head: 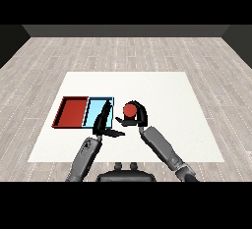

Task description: Pick the red can and put it in the red box

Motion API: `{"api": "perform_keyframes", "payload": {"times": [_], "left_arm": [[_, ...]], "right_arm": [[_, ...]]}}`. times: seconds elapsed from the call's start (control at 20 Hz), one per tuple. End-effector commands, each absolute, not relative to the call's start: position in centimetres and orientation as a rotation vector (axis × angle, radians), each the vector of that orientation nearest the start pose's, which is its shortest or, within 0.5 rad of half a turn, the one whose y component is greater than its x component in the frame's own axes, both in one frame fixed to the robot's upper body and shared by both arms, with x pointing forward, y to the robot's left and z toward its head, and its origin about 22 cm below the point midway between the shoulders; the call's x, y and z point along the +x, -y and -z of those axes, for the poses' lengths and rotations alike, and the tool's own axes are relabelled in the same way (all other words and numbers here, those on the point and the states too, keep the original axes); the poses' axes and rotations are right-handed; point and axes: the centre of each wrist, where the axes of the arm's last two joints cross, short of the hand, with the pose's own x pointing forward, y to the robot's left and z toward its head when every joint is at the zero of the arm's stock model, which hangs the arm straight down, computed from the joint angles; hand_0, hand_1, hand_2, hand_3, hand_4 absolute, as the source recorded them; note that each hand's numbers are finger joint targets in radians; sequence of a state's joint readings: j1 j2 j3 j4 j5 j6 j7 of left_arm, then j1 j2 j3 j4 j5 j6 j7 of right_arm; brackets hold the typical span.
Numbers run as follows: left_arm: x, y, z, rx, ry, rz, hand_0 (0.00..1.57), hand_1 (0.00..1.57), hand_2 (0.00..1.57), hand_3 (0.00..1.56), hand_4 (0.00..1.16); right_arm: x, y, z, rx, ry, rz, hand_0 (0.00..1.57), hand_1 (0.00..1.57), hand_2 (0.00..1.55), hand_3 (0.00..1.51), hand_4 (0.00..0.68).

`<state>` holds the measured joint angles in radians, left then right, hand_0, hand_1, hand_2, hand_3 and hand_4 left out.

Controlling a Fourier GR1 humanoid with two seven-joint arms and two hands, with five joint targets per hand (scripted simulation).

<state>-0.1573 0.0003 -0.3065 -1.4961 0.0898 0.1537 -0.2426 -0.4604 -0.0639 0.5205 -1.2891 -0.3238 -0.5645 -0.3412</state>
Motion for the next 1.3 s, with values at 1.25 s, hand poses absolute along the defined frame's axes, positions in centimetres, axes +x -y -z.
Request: {"api": "perform_keyframes", "payload": {"times": [1.25], "left_arm": [[28.3,-10.9,2.2,-0.377,1.729,0.099,0.00,0.00,0.00,0.00,0.00]], "right_arm": [[28.7,5.6,-4.8,0.230,1.915,-0.034,1.48,1.48,1.44,1.37,0.620]]}}
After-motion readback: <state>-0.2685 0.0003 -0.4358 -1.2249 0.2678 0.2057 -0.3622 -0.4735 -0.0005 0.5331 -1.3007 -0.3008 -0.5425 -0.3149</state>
